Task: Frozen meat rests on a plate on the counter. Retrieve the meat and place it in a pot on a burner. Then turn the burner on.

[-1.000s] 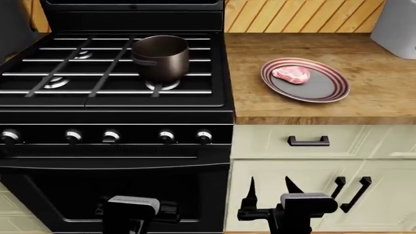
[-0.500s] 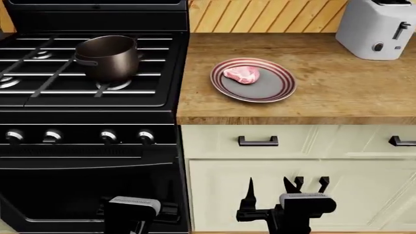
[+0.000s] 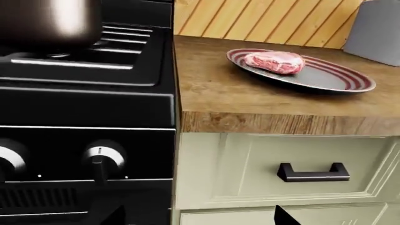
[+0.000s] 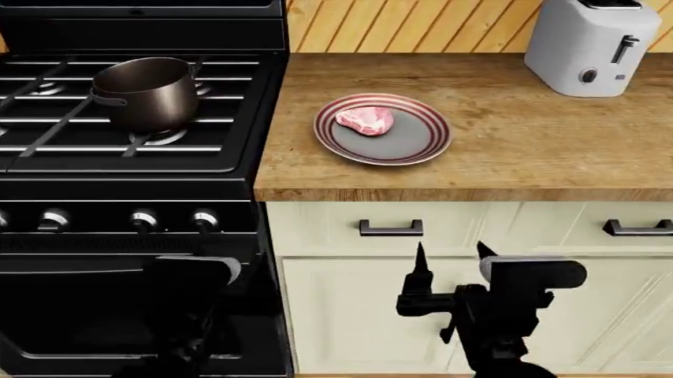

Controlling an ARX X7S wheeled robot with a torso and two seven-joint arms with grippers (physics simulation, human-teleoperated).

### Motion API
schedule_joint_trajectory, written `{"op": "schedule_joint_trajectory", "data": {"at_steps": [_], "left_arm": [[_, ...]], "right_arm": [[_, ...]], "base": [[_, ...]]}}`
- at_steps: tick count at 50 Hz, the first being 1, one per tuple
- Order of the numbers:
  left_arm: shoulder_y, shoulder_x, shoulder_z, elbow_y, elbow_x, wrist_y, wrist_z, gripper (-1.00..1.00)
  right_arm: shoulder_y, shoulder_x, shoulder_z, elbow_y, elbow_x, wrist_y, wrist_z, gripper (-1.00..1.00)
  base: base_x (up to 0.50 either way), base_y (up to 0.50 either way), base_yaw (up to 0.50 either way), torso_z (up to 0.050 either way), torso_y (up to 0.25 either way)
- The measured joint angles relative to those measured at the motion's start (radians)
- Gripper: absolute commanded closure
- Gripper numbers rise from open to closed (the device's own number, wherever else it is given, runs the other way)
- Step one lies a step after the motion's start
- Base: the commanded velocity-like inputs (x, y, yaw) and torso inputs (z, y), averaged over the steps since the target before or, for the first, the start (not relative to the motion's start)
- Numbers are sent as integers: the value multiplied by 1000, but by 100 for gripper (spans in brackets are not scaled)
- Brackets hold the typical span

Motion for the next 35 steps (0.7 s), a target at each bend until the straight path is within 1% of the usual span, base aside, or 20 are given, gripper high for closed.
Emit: {"op": "schedule_joint_trajectory", "data": {"at_steps": [4, 9, 12, 16, 20, 23, 35], "left_arm": [[-94, -23, -62, 128, -97, -221, -26, -100], [-212, -37, -148, 255, -216, -458, -50, -100], [-283, -47, -201, 310, -298, -573, -76, -100], [-370, -72, -262, 351, -438, -682, -145, -100], [-439, -99, -305, 371, -557, -748, -211, -100], [-473, -119, -321, 381, -615, -772, -242, -100], [-539, -169, -341, 397, -726, -798, -304, -100]], "right_arm": [[109, 16, 62, -142, 90, 224, 18, -100], [261, 20, 147, -266, 198, 474, 35, -100], [354, 22, 203, -301, 297, 601, 65, -100], [465, 42, 260, -306, 464, 720, 149, -100], [552, 67, 296, -299, 602, 795, 217, -100], [600, 84, 315, -292, 685, 831, 254, -100], [711, 138, 351, -271, 900, 898, 359, -100]], "base": [[0, 0, 0, 0, 0], [0, 0, 0, 0, 0], [0, 0, 0, 0, 0], [0, 0, 0, 0, 0], [54, 0, 0, 0, 0], [500, -29, 0, 0, 0], [500, -7, 0, 0, 0]]}}
